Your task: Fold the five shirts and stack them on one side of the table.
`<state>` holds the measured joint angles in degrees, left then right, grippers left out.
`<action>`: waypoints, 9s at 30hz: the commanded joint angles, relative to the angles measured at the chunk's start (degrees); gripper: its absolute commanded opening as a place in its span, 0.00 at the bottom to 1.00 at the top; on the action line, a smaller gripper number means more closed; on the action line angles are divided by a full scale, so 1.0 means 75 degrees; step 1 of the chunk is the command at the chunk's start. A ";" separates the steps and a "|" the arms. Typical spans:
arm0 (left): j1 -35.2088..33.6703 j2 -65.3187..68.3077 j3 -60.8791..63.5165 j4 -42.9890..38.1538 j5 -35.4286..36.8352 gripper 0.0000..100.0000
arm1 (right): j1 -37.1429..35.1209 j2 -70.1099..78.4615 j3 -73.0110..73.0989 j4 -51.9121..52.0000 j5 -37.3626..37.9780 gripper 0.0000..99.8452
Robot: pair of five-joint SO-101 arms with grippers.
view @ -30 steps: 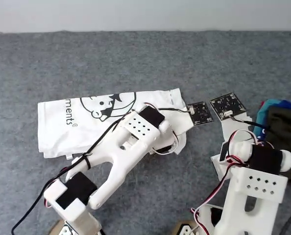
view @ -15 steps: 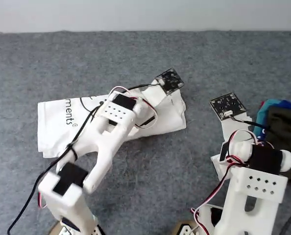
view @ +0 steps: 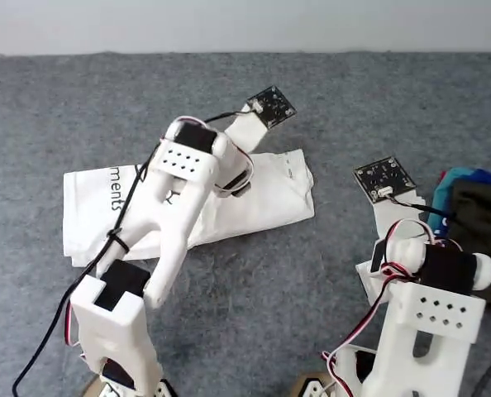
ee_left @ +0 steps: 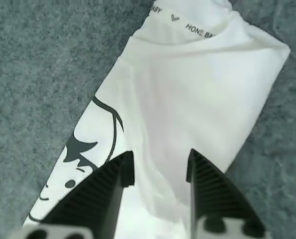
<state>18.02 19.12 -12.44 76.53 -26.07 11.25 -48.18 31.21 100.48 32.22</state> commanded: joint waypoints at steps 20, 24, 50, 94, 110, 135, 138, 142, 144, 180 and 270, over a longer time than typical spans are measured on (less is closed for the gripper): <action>-0.0410 0.1336 -0.0053 0.0832 0.0012 0.06 | 0.0029 -0.0123 -0.0023 0.0193 -0.0023 0.01; -0.0340 0.0504 -0.0463 0.1078 0.0539 0.06 | 0.0029 -0.0123 -0.0023 0.0193 -0.0023 0.01; -0.6963 0.0949 -0.0627 0.1793 -0.0094 0.29 | 0.0029 -0.0076 -0.0023 0.0205 -0.0023 0.01; -0.3552 -0.1430 -0.0557 0.1758 0.1348 0.01 | 0.0053 -0.0123 -0.0023 0.0193 -0.0023 0.01; -0.6001 0.1500 -0.0451 0.1032 0.0844 0.01 | 0.0029 -0.0064 -0.0023 0.0193 -0.0023 0.01; -0.6201 0.1782 -0.1459 0.1067 0.0399 0.21 | 0.0029 -0.0064 -0.0023 0.0205 -0.0023 0.01; -0.6189 0.2297 -0.1459 0.0633 0.0399 0.21 | 0.0029 -0.0064 -0.0023 0.0205 -0.0023 0.01; -0.5896 0.2942 -0.1471 0.0410 0.0399 0.21 | 0.0029 -0.0064 -0.0023 0.0205 -0.0023 0.01; -0.5779 0.3235 -0.1471 0.0434 0.0399 0.21 | 0.0029 -0.0064 -0.0023 0.0205 -0.0023 0.01; -0.0551 0.0527 -0.3827 0.2907 0.2532 0.01 | 0.0064 -0.0123 -0.0023 0.0205 -0.0023 0.01; 0.0762 0.2016 -0.2362 0.1911 0.2532 0.01 | 0.0029 -0.0076 -0.0023 0.0076 -0.0070 0.01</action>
<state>24.26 36.18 -27.03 88.13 -6.81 11.25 -48.18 31.21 100.48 32.22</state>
